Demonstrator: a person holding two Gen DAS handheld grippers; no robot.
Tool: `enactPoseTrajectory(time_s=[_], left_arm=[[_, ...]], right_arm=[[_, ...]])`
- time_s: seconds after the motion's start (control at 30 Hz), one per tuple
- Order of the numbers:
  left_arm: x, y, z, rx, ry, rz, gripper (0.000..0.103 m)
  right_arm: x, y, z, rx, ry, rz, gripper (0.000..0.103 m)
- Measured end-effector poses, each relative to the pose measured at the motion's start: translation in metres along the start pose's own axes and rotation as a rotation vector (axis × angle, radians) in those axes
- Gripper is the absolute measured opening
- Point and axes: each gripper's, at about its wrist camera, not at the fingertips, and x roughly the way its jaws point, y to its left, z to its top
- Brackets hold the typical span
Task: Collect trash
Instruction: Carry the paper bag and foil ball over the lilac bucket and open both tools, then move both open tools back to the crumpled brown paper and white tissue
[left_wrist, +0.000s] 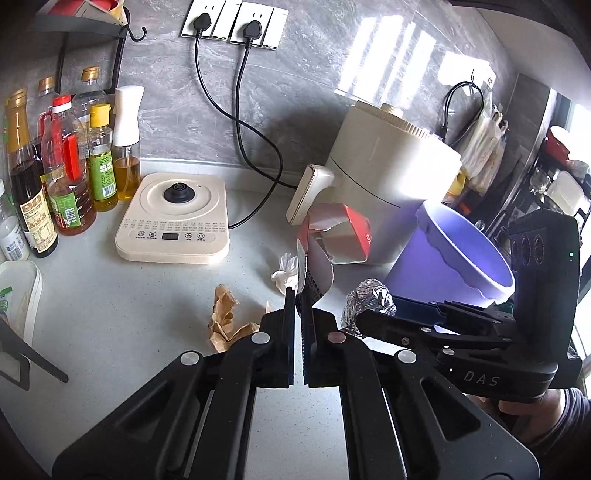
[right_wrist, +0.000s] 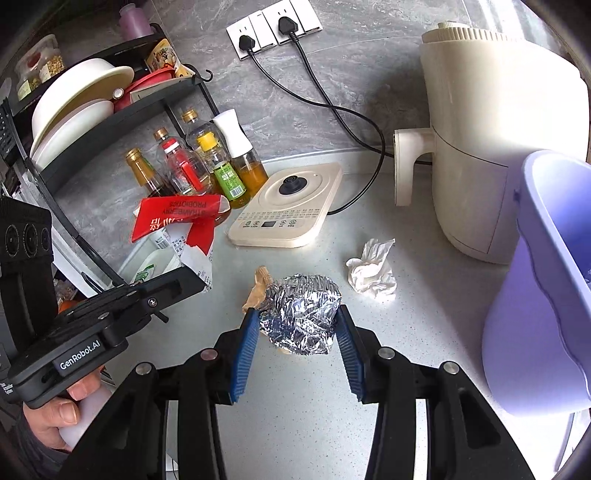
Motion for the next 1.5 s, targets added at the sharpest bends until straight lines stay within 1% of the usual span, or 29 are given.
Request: enactPoseTrajectory(time_s=[0.17,0.33,0.53,0.67,0.73,0.77,0.8,0.83,1.13,1.33,1.4,1.43,1.47,1.5], left_arm=[[-0.001,-0.01,0.007,0.019,-0.01,-0.017,0.003],[0.001,-0.034,0.019,0.065,-0.026,-0.057,0.003],[0.004,-0.063,0.037,0.116,-0.044,-0.104,0.003],[0.008,-0.083,0.046,0.15,-0.049,-0.137,0.003],[0.012,-0.092,0.05,0.164,-0.048,-0.154,0.003],[0.014,-0.096,0.051,0.171,-0.047,-0.163,0.003],[0.016,-0.101,0.052,0.179,-0.045,-0.171,0.003],[0.018,-0.106,0.053,0.187,-0.044,-0.18,0.003],[0.04,-0.144,0.06,0.253,-0.02,-0.245,0.003],[0.055,-0.176,0.07,0.311,-0.007,-0.293,0.004],[0.059,-0.186,0.072,0.326,0.01,-0.322,0.004],[0.061,-0.189,0.073,0.332,0.016,-0.334,0.009],[0.062,-0.191,0.074,0.335,0.017,-0.328,0.035],[0.063,-0.191,0.074,0.325,0.011,-0.307,0.056]], right_arm=[[-0.031,-0.009,0.0,0.016,-0.051,-0.032,0.042],[-0.066,-0.019,0.004,0.03,-0.119,-0.069,0.042],[-0.111,-0.033,0.018,0.045,-0.216,-0.104,0.042],[-0.139,-0.049,0.029,0.076,-0.279,-0.157,0.043],[-0.151,-0.059,0.032,0.099,-0.31,-0.208,0.047],[-0.156,-0.065,0.032,0.116,-0.323,-0.245,0.054],[-0.162,-0.072,0.031,0.139,-0.334,-0.282,0.078],[-0.168,-0.079,0.028,0.16,-0.35,-0.309,0.087],[-0.201,-0.125,-0.001,0.264,-0.362,-0.385,0.087],[-0.222,-0.144,-0.014,0.322,-0.388,-0.439,0.087],[-0.228,-0.148,-0.017,0.337,-0.398,-0.448,0.087],[-0.229,-0.15,-0.019,0.342,-0.401,-0.452,0.087],[-0.23,-0.151,-0.02,0.345,-0.402,-0.455,0.087],[-0.231,-0.151,-0.021,0.346,-0.402,-0.457,0.087]])
